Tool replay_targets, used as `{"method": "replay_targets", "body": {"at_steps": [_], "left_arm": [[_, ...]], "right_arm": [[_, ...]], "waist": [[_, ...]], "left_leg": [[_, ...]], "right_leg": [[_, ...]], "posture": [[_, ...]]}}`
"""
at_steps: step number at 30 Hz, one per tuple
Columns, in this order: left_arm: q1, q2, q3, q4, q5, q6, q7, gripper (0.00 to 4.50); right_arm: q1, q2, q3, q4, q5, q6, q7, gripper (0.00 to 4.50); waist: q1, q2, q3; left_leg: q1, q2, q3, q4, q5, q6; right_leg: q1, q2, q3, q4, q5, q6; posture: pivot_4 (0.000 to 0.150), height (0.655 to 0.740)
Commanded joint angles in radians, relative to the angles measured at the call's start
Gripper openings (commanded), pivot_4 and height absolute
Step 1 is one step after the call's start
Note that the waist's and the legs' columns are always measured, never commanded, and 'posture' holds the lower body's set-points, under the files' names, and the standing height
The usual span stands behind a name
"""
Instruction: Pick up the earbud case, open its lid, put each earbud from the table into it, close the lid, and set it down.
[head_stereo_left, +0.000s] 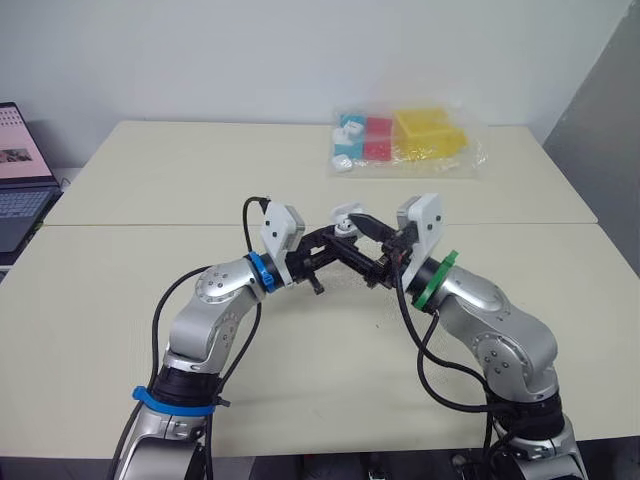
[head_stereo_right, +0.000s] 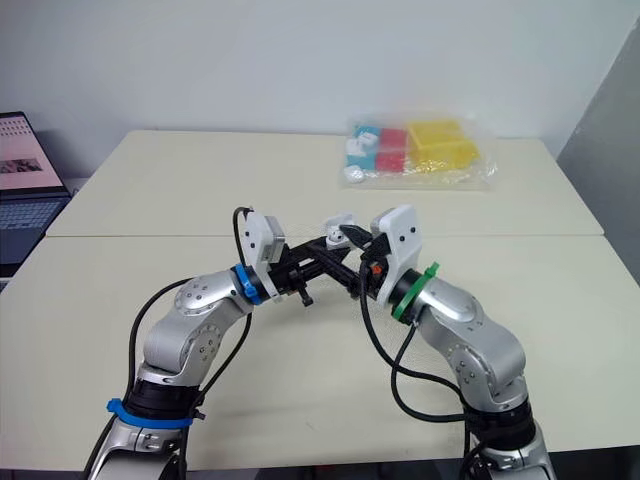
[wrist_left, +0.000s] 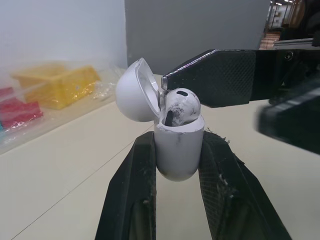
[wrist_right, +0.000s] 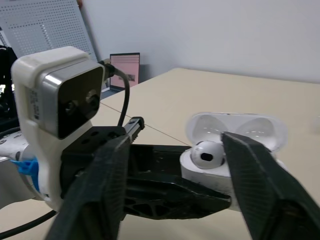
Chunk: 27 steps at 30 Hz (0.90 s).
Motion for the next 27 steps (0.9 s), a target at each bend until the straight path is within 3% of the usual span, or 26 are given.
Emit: {"method": "replay_targets", "body": {"at_steps": [1, 12, 17, 20, 24, 27], "left_arm": [[-0.009, 0.003, 0.014, -0.062, -0.016, -0.021, -0.008, 0.79], [-0.004, 0.012, 0.014, -0.049, -0.008, -0.023, -0.009, 0.79], [-0.011, 0.011, 0.0, -0.04, -0.019, -0.018, -0.034, 0.79], [-0.01, 0.022, -0.017, -0.055, -0.042, -0.002, -0.088, 0.79], [-0.013, 0.04, -0.036, -0.073, -0.063, 0.015, -0.151, 0.79], [-0.01, 0.046, -0.051, -0.103, -0.089, 0.039, -0.178, 0.79]], "right_arm": [[-0.011, -0.007, -0.029, -0.029, -0.002, -0.002, -0.02, 3.58], [-0.054, -0.103, -0.105, -0.177, 0.133, 0.099, 0.012, 3.58], [-0.133, -0.207, -0.224, -0.18, 0.252, 0.18, 0.029, 3.58], [-0.196, -0.328, -0.27, -0.084, 0.238, 0.207, 0.071, 3.58], [-0.263, -0.5, -0.221, 0.087, 0.145, 0.153, 0.202, 2.29], [-0.316, -0.589, -0.102, 0.224, 0.054, 0.081, 0.348, 1.16]], "waist": [[0.0, 0.0, 0.0], [0.0, 0.0, 0.0], [0.0, 0.0, 0.0], [0.0, 0.0, 0.0], [0.0, 0.001, 0.001], [0.0, 0.001, 0.001]], "left_leg": [[0.0, 0.0, 0.0, 0.0, 0.0, 0.0], [-0.001, 0.0, 0.0, 0.0, 0.0, 0.0], [-0.001, 0.0, 0.0, 0.0, 0.0, 0.0], [-0.001, -0.001, 0.0, 0.0, 0.0, 0.0], [-0.002, -0.001, 0.001, 0.0, 0.0, 0.0], [-0.003, -0.001, 0.001, -0.001, 0.0, 0.0]], "right_leg": [[0.0, 0.0, 0.0, 0.0, 0.0, 0.0], [0.0, 0.0, 0.0, 0.0, 0.0, 0.0], [0.0, 0.0, 0.0, 0.0, 0.0, 0.0], [0.0, 0.0, 0.0, -0.001, 0.0, 0.0], [0.0, 0.0, 0.0, -0.002, 0.0, 0.0], [-0.001, 0.0, 0.0, -0.004, 0.0, 0.0]], "posture": [[0.15, 0.7389], [0.15, 0.7389], [0.15, 0.7389], [0.15, 0.7389], [0.15, 0.7389], [0.15, 0.7389]]}}
